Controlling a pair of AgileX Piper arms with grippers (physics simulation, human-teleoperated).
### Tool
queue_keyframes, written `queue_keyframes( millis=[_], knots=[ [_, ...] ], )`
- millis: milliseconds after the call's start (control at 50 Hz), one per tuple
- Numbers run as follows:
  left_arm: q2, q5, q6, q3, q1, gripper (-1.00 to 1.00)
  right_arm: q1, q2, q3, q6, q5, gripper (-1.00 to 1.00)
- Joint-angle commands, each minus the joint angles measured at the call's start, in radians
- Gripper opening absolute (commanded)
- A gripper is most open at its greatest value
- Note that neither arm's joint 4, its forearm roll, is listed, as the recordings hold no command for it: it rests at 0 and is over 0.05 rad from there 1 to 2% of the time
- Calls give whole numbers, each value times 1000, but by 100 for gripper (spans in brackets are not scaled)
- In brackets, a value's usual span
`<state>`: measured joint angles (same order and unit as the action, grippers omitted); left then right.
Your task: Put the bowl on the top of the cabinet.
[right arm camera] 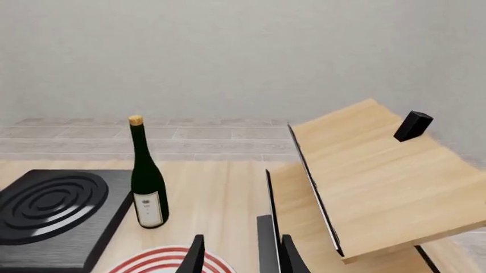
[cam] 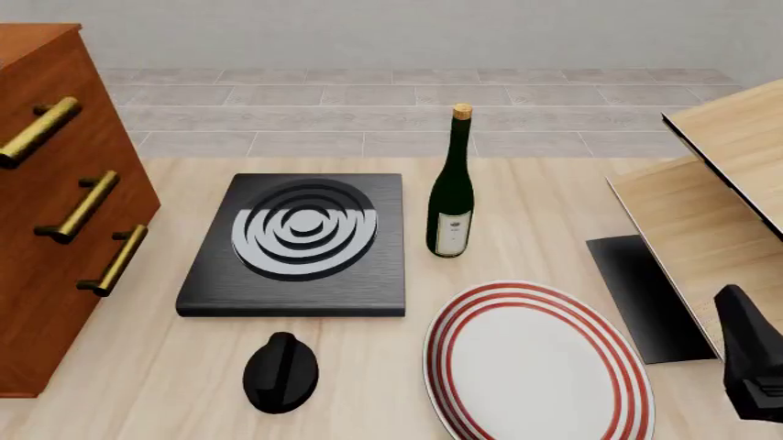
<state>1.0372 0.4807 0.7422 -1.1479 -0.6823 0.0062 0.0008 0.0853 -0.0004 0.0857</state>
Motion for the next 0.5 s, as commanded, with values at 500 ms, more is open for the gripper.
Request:
queue_keyframes(
  millis=[500],
  knots=[
    [89,9,-48,-50,-81,-100,1,-1,20,1,21,100]
  ],
)
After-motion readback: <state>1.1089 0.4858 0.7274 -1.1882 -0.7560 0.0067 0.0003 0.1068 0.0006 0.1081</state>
